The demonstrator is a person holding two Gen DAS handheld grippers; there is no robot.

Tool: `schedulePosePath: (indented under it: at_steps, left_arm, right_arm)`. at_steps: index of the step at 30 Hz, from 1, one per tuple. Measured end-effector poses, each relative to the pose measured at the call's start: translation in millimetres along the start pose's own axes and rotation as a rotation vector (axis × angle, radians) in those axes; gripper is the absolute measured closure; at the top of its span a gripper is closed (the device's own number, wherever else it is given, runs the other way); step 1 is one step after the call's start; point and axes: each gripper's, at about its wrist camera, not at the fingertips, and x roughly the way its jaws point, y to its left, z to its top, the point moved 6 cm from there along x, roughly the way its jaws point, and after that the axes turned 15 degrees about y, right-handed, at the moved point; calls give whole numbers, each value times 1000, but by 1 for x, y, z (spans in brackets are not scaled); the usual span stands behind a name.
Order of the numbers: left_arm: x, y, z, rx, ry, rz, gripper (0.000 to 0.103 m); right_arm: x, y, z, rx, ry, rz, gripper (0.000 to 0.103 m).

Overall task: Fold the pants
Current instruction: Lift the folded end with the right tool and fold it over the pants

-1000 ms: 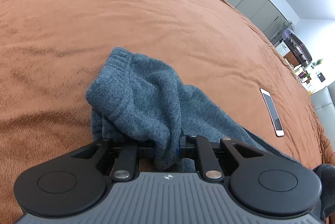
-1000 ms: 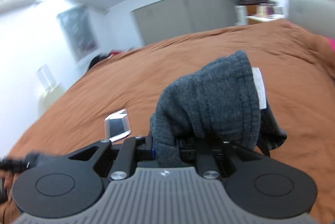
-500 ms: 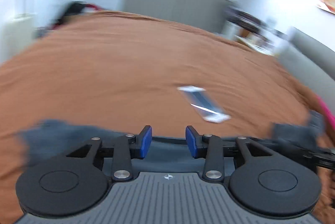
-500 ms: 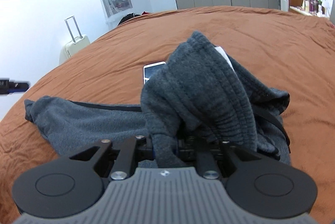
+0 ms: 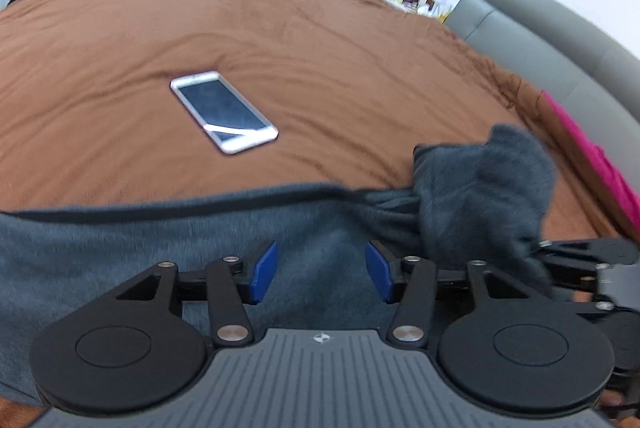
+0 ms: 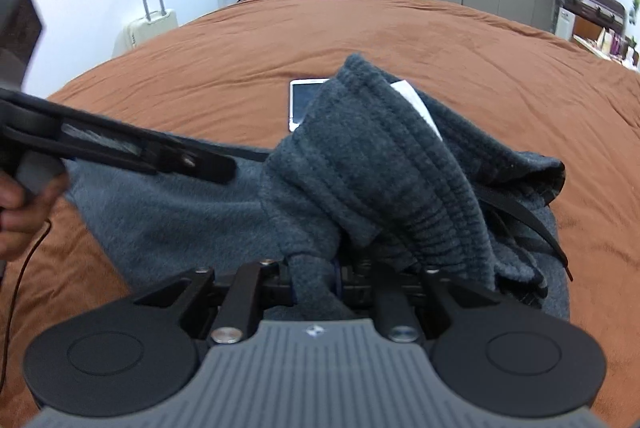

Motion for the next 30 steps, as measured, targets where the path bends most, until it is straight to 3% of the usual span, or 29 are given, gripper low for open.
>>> schedulePosePath:
  at_steps: [5, 9, 11, 13, 15, 19, 23, 25, 26, 28, 30]
  left_arm:
    - [19, 17, -8, -30, 29, 39, 36]
    - [28, 19, -16, -21, 33, 44, 21]
    - [31, 17, -19, 0, 27, 51, 15]
    - [33, 12, -22, 38, 22, 73, 12]
    - [36, 9, -24, 70, 22, 96, 12]
    - [38, 11, -25, 66, 12, 80, 8]
    - [30, 15, -23, 31, 9, 46, 8]
    - [21, 19, -20, -9, -5, 28, 8]
    - [17, 21, -19, -19, -15, 28, 8]
    - [13, 24, -16, -20, -24, 43, 8]
    - [14, 27, -16, -25, -16, 55, 8]
  right_arm:
    - [-6, 27, -22, -141, 41, 8, 91]
    - [6, 39, -39, -232, 80, -23, 88]
    - [11, 40, -43, -237, 77, -23, 81]
    - [15, 41, -45, -216, 83, -8, 62]
    - [14, 44, -46, -192, 78, 31, 50]
    - [-6, 43, -51, -157, 47, 88, 39]
    - [-40, 35, -58, -66, 4, 163, 38]
    - [-67, 29, -62, -51, -61, 158, 39]
    - [-78, 24, -64, -53, -89, 131, 41]
    - [-98, 10, -66, -67, -134, 40, 62]
    - [-94, -7, -66, -118, -83, -85, 69]
